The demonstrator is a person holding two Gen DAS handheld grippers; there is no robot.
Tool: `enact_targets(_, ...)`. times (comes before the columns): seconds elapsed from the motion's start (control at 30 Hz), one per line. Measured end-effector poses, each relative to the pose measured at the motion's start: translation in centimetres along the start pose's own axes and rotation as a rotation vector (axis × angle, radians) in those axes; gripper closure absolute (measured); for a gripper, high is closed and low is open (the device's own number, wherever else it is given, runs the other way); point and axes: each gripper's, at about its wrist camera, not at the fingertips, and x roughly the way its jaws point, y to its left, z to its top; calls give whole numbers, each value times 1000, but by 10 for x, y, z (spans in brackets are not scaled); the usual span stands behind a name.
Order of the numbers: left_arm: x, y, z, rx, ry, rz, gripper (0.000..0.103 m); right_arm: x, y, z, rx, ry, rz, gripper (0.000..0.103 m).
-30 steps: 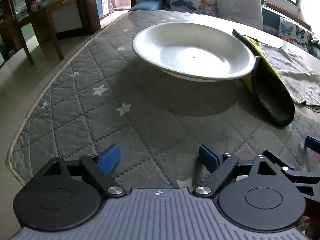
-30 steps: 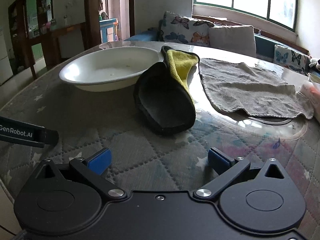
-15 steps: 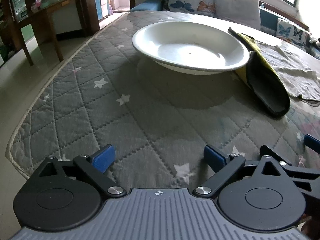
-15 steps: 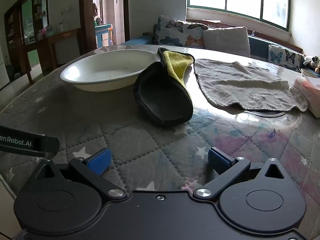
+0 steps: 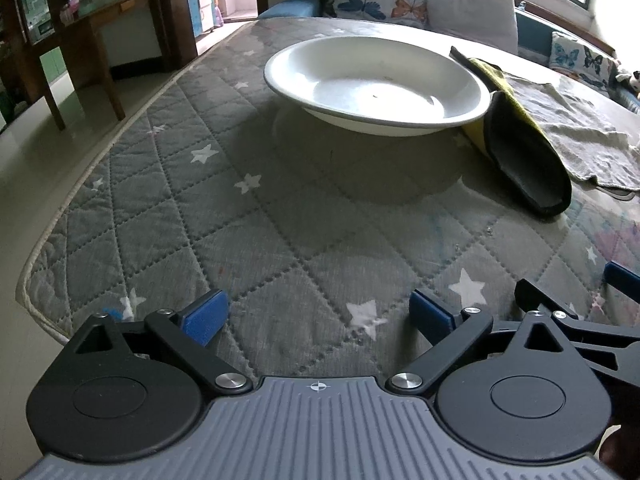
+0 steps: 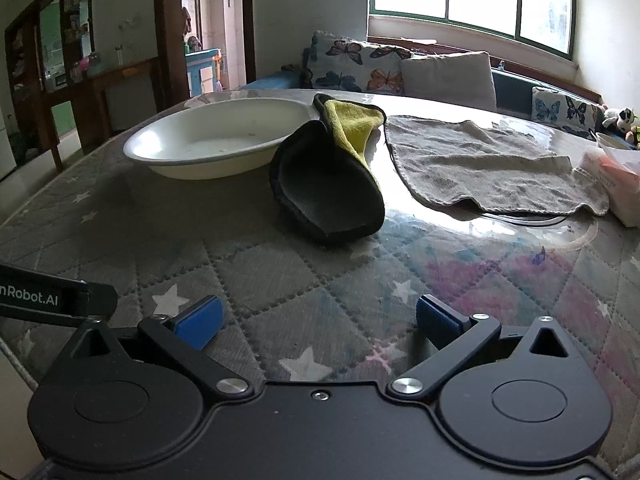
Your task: Clean bowl
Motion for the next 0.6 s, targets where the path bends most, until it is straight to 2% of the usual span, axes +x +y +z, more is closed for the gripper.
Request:
enact_targets(0.37,0,3,1,6,11,-19,4,2,1,5,4,49,-14,0)
enact_targets(0.6,2,5,0,12,-4,-28,2,2,3,3,11,46,-25,0)
